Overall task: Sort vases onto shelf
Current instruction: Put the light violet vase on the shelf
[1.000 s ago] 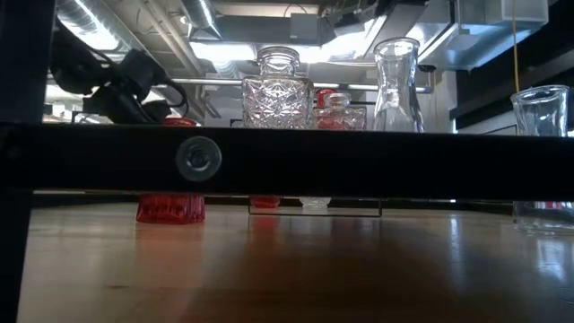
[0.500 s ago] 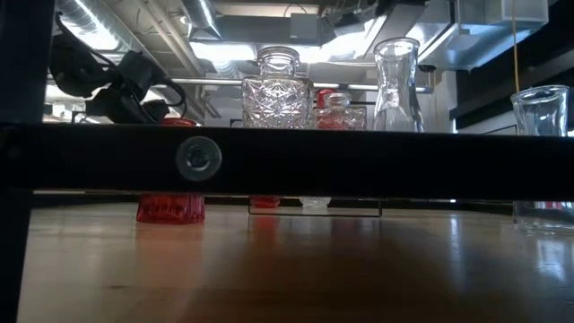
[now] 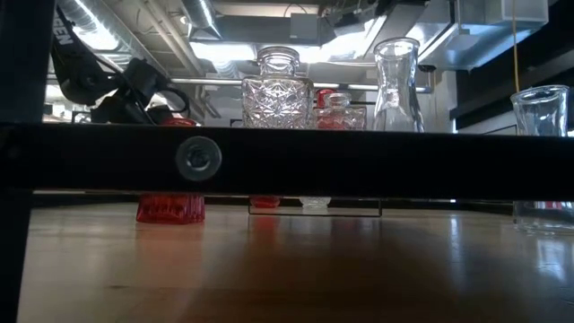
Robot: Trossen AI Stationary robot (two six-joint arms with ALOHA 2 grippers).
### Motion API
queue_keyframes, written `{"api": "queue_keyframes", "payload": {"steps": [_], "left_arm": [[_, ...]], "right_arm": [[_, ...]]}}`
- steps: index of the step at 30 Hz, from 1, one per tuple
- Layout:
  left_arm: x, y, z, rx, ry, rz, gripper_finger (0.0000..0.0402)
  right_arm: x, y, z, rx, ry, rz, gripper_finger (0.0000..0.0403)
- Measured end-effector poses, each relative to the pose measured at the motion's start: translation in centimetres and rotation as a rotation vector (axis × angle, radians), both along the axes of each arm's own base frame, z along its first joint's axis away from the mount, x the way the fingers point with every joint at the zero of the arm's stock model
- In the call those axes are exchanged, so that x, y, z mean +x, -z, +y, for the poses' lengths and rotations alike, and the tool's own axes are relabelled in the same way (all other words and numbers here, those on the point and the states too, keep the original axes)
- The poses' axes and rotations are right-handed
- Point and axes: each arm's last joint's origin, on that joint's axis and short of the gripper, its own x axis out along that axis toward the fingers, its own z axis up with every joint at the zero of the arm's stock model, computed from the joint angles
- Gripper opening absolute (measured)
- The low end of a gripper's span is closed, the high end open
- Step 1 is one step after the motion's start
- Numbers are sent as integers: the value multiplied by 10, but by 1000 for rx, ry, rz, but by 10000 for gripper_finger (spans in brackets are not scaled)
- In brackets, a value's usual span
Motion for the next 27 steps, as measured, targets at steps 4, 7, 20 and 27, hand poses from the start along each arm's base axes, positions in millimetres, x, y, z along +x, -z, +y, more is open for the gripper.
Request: {"api": "queue_keyframes", "payload": {"steps": [4, 7, 20, 27], "left_arm": [[0, -1, 0, 13, 0, -6, 156], [1, -1, 0, 11, 6, -8, 155], [22, -13, -24, 14, 218, -69, 151], [26, -51, -64, 53, 480, -179, 128]], "right_arm": [[0, 0, 0, 8, -5, 1, 107], [-1, 0, 0, 9, -5, 7, 107], [-2, 1, 0, -15, -27, 25, 107], [-2, 1, 0, -35, -47, 39, 107]]}}
